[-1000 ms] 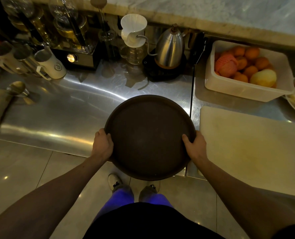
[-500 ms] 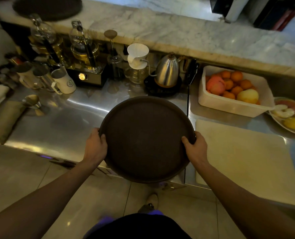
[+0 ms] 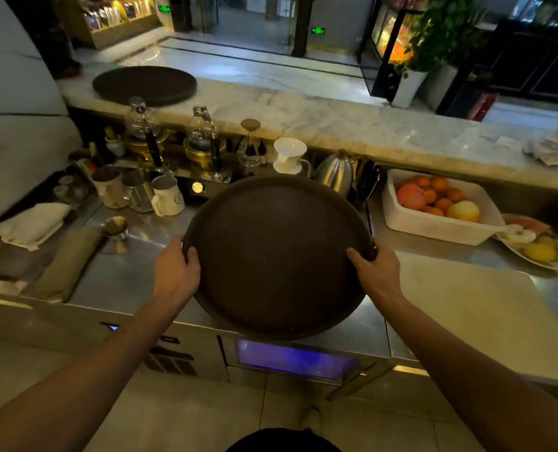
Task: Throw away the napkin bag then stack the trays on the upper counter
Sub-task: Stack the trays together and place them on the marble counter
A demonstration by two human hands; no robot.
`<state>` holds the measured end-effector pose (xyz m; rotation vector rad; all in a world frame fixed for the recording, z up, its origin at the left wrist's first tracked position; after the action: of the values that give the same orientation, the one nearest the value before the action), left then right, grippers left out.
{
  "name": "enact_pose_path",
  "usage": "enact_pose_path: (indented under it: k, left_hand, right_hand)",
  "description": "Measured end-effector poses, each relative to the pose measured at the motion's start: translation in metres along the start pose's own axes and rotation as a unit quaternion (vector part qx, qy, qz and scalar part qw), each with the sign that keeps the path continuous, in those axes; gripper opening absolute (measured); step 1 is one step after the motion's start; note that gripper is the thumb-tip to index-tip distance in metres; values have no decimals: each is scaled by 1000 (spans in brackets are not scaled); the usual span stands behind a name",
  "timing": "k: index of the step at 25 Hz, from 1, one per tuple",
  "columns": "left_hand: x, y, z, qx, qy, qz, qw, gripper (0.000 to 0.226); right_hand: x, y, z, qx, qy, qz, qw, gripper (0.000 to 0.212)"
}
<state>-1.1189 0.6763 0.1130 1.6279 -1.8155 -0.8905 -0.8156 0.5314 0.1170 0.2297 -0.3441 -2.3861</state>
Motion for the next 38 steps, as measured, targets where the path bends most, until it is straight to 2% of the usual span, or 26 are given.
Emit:
enact_pose_path:
  k: [7, 17, 21, 26, 31, 38]
  left_hand:
    - [-8, 92, 21, 23, -24, -63, 997, 37]
    - [-29, 168, 14, 72, -14, -105, 992, 40]
    - [-46, 182, 2, 83, -16, -107, 991, 36]
    - [-78, 186, -19, 96, 11, -107, 990, 40]
    - [-117, 179, -56, 66, 8, -129, 989, 38]
    - [-176, 165, -100, 102, 12, -151, 983, 34]
  right_hand:
    - [31, -42, 71, -42, 21, 5, 999, 34]
    - [29, -66, 148, -51, 70, -7, 996, 42]
    - [12, -69, 169, -75, 80, 3, 994, 43]
    - [-28, -78, 184, -93, 82, 17, 992, 33]
    - [-91, -81, 191, -100, 90, 17, 991, 25]
    - [-167, -81, 206, -129, 95, 44, 986, 17]
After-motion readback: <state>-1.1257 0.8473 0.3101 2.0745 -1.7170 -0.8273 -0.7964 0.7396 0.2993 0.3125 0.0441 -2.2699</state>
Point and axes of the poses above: each hand's wrist, its own x-axis away from the middle knuckle, its own y-axis out of the back of the hand, z = x × y, the point moved 1 cm from there along -x, towards the middle knuckle, and after that the axes turned 14 degrees about -x, right-handed, at the moved point
